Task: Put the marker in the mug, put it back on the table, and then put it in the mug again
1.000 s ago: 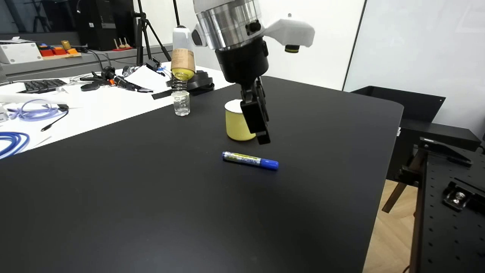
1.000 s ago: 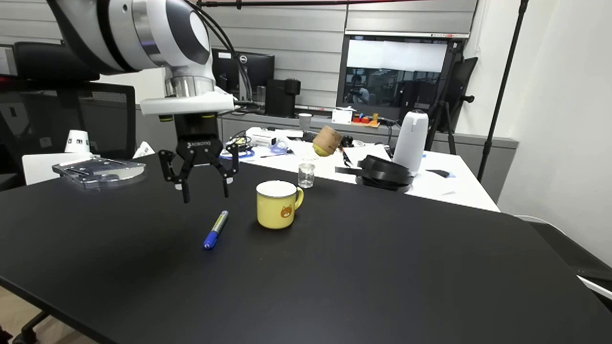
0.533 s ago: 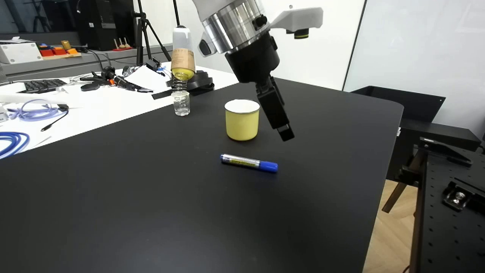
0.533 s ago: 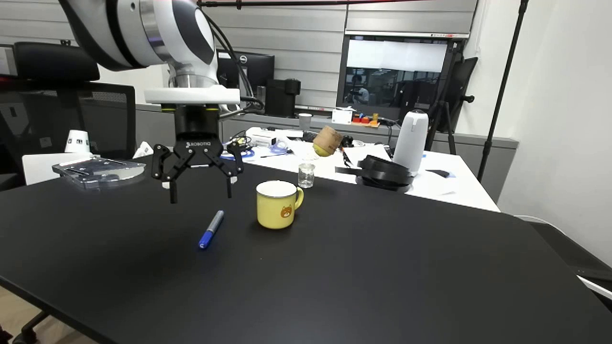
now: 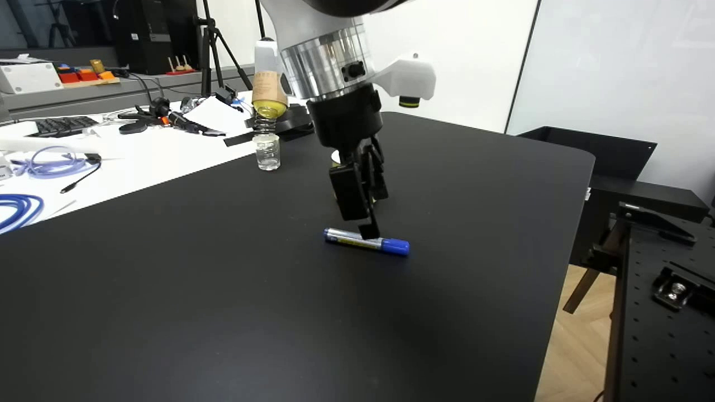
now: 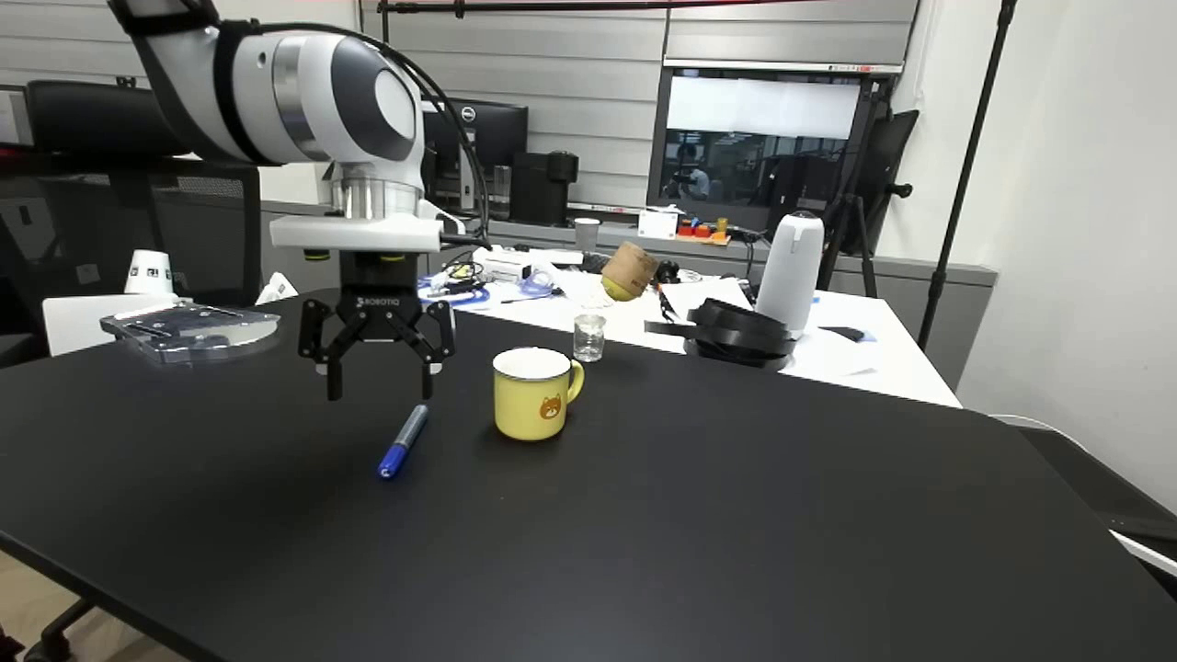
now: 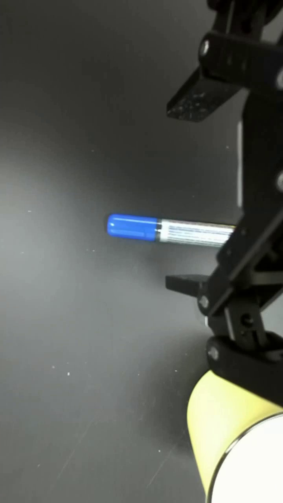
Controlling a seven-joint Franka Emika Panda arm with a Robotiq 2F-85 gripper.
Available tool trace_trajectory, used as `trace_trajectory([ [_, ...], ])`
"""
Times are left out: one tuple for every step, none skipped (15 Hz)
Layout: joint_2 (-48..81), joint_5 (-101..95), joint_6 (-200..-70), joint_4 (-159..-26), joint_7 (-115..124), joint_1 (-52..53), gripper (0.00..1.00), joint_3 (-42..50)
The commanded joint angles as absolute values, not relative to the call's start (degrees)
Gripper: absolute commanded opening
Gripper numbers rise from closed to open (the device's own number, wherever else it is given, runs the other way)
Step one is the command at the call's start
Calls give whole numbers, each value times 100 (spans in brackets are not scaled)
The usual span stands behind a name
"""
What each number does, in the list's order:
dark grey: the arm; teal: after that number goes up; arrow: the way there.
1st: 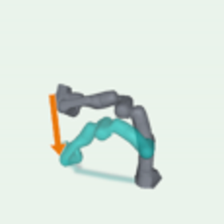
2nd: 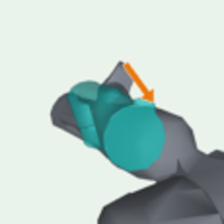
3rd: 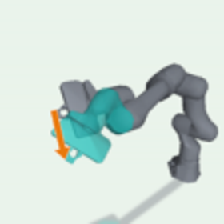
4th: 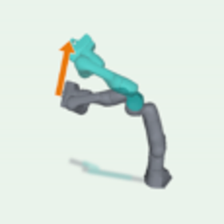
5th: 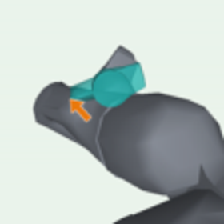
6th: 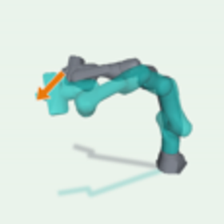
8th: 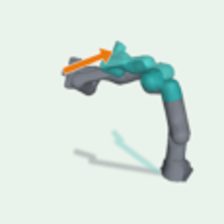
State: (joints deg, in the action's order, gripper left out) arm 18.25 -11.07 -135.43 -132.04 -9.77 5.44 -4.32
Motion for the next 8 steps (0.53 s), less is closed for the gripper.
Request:
trace_trajectory([
  [1843,-1121,-13574,-13198,-953,534,100,-455],
  [1853,-1122,-13567,-13197,-976,533,100,-457],
  [1856,-1122,-13566,-13197,-987,532,100,-457],
  [1856,-1122,-13566,-13197,-993,530,100,-457],
  [1851,-1210,-13747,-13240,-968,527,100,-416],
  [1860,-1318,-14014,-13294,-864,549,100,-369],
  [1890,-1578,-14280,-13339,-653,632,100,-265],
  [1923,-1749,-14517,-13369,-523,670,100,-196],
])
